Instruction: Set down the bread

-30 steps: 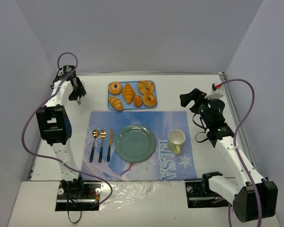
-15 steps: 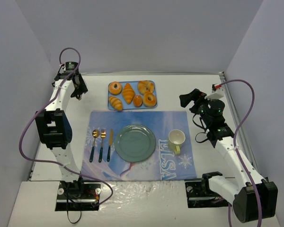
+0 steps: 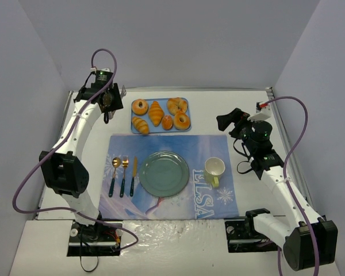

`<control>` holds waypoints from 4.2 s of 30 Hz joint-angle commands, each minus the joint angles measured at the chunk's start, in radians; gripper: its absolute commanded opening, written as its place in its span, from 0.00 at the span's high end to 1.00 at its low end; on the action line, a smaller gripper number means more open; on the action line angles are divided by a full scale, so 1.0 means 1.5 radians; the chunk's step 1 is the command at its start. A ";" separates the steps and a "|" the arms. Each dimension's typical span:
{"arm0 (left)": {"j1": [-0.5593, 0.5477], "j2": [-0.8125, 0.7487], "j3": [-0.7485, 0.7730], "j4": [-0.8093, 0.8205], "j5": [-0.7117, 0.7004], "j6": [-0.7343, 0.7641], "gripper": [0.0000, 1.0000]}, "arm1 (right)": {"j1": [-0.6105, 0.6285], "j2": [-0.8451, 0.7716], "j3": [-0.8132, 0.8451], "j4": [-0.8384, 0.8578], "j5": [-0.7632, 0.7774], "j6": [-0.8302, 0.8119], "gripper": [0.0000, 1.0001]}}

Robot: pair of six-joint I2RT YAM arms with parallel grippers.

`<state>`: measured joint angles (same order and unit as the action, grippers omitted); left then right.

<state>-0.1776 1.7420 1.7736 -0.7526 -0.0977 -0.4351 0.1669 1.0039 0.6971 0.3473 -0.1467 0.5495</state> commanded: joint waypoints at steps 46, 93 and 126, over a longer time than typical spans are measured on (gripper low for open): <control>-0.206 -0.083 -0.199 0.019 -0.094 -0.026 0.52 | 0.008 -0.023 -0.001 0.034 0.004 -0.003 0.00; -0.270 -0.146 -0.189 -0.043 -0.151 -0.041 0.99 | 0.011 -0.003 -0.007 0.053 -0.004 0.004 0.00; -0.507 -0.386 -0.396 -0.145 0.012 -0.083 1.00 | 0.028 0.046 0.017 0.070 0.009 0.001 0.00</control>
<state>-0.9045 1.2091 1.1872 -0.9994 -0.0643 -0.5075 0.1968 1.0623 0.6807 0.3561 -0.1459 0.5502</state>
